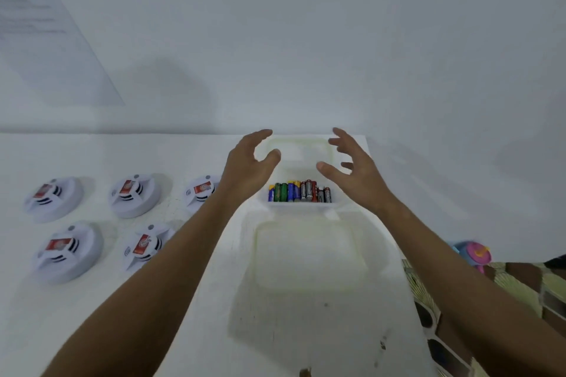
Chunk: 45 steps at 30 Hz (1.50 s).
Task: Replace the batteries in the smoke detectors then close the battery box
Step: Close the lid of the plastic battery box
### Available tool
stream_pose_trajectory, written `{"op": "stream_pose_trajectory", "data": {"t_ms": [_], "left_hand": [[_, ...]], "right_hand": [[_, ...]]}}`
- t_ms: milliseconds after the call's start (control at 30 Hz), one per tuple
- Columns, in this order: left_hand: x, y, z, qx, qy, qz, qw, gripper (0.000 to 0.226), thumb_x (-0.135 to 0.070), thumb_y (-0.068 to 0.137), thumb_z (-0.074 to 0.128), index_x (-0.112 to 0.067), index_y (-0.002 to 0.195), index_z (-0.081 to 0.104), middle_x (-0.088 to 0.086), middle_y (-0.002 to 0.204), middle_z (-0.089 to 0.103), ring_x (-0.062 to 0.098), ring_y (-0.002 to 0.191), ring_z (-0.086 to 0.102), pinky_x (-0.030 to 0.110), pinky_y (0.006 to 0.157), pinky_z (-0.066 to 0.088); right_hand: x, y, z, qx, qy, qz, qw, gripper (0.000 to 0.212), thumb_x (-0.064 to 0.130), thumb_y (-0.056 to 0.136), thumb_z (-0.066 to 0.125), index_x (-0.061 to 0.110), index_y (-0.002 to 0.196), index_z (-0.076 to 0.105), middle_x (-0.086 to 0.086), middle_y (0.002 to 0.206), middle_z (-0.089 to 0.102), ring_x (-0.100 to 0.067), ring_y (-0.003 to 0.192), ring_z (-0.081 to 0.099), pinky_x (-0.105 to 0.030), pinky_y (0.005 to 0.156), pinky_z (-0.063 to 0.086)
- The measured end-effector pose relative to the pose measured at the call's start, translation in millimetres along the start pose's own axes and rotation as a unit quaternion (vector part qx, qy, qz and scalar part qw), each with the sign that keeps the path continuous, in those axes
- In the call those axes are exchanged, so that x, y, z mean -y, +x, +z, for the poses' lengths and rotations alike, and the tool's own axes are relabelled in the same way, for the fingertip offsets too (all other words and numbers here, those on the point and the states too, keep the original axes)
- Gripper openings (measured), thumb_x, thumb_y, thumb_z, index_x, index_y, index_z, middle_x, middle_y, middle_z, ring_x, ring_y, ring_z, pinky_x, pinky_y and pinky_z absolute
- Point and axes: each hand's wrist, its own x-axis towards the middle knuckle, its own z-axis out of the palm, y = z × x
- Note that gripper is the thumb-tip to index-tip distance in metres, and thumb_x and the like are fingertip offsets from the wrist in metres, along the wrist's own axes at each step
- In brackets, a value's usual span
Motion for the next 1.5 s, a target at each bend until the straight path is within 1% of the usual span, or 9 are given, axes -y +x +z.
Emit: {"op": "stream_pose_trajectory", "data": {"t_ms": [233, 500, 600, 733, 833, 933, 1100, 1233, 1500], "left_hand": [[24, 80, 21, 0.051, 0.108, -0.050, 0.992, 0.056, -0.025, 0.089, 0.061, -0.018, 0.142, 0.044, 0.005, 0.143, 0.046, 0.020, 0.131, 0.043, 0.029, 0.106, 0.034], [52, 124, 34, 0.126, 0.232, -0.107, 0.959, 0.068, -0.028, 0.091, 0.061, -0.007, 0.147, 0.030, 0.011, 0.152, 0.034, 0.026, 0.140, 0.031, 0.033, 0.112, 0.025], [55, 129, 39, 0.118, 0.207, -0.123, 0.963, 0.072, -0.024, 0.088, 0.066, -0.009, 0.149, 0.029, 0.009, 0.152, 0.034, 0.026, 0.136, 0.039, 0.035, 0.112, 0.031], [58, 129, 41, 0.071, 0.086, -0.141, 0.984, 0.077, -0.019, 0.083, 0.071, -0.015, 0.149, 0.030, 0.011, 0.145, 0.042, 0.025, 0.129, 0.044, 0.031, 0.099, 0.041], [53, 123, 41, 0.024, 0.012, -0.114, 0.993, 0.074, -0.015, 0.086, 0.068, -0.019, 0.149, 0.029, 0.009, 0.136, 0.047, 0.024, 0.119, 0.050, 0.039, 0.100, 0.046], [33, 116, 31, -0.028, -0.048, -0.078, 0.995, 0.071, -0.018, 0.087, 0.068, -0.023, 0.148, 0.033, 0.001, 0.127, 0.049, 0.018, 0.108, 0.054, 0.034, 0.090, 0.050], [1, 77, 3, -0.065, 0.005, -0.028, 0.998, 0.066, -0.034, 0.085, 0.069, -0.029, 0.144, 0.038, -0.011, 0.122, 0.054, 0.015, 0.101, 0.059, 0.032, 0.087, 0.050], [11, 24, -5, -0.049, 0.043, -0.055, 0.996, 0.068, -0.038, 0.087, 0.068, -0.029, 0.145, 0.035, -0.008, 0.127, 0.055, 0.011, 0.093, 0.059, 0.019, 0.072, 0.045], [22, -16, 13, -0.001, 0.103, -0.069, 0.992, 0.065, -0.031, 0.093, 0.059, -0.018, 0.149, 0.029, 0.008, 0.141, 0.049, 0.022, 0.125, 0.049, 0.032, 0.101, 0.037]], "right_hand": [[-27, 83, 3, 0.040, -0.109, 0.086, 0.989, 0.075, 0.031, 0.092, 0.068, 0.027, 0.154, 0.027, -0.006, 0.152, 0.041, -0.021, 0.143, 0.033, -0.027, 0.103, 0.030], [-58, 113, 9, 0.047, -0.104, 0.189, 0.975, 0.085, 0.042, 0.085, 0.070, 0.035, 0.155, 0.021, -0.010, 0.154, 0.037, -0.027, 0.146, 0.026, -0.047, 0.114, 0.035], [-59, 115, 11, 0.062, -0.096, 0.192, 0.975, 0.087, 0.042, 0.083, 0.071, 0.038, 0.154, 0.020, -0.008, 0.151, 0.038, -0.027, 0.146, 0.024, -0.048, 0.114, 0.034], [-56, 115, 3, 0.025, 0.028, 0.177, 0.983, 0.088, 0.032, 0.085, 0.075, 0.035, 0.155, 0.021, -0.005, 0.154, 0.037, -0.026, 0.142, 0.034, -0.043, 0.110, 0.038], [-48, 111, -2, 0.018, 0.108, 0.157, 0.982, 0.093, 0.029, 0.084, 0.077, 0.037, 0.155, 0.019, -0.004, 0.158, 0.034, -0.026, 0.140, 0.038, -0.048, 0.113, 0.037], [-27, 105, -6, -0.029, 0.122, 0.108, 0.986, 0.087, 0.022, 0.086, 0.075, 0.035, 0.154, 0.022, -0.002, 0.156, 0.037, -0.020, 0.139, 0.038, -0.048, 0.114, 0.037], [13, 69, -18, -0.054, 0.111, 0.042, 0.991, 0.081, 0.022, 0.091, 0.071, 0.040, 0.153, 0.022, 0.002, 0.152, 0.041, -0.011, 0.138, 0.040, -0.030, 0.103, 0.035], [7, 22, -9, -0.007, 0.079, 0.060, 0.995, 0.084, 0.029, 0.089, 0.072, 0.046, 0.152, 0.020, 0.002, 0.155, 0.039, -0.015, 0.139, 0.039, -0.035, 0.107, 0.037], [-11, -18, 6, -0.007, 0.058, 0.097, 0.994, 0.077, 0.035, 0.093, 0.066, 0.045, 0.152, 0.019, 0.006, 0.156, 0.036, -0.014, 0.140, 0.038, -0.031, 0.107, 0.034]]}}
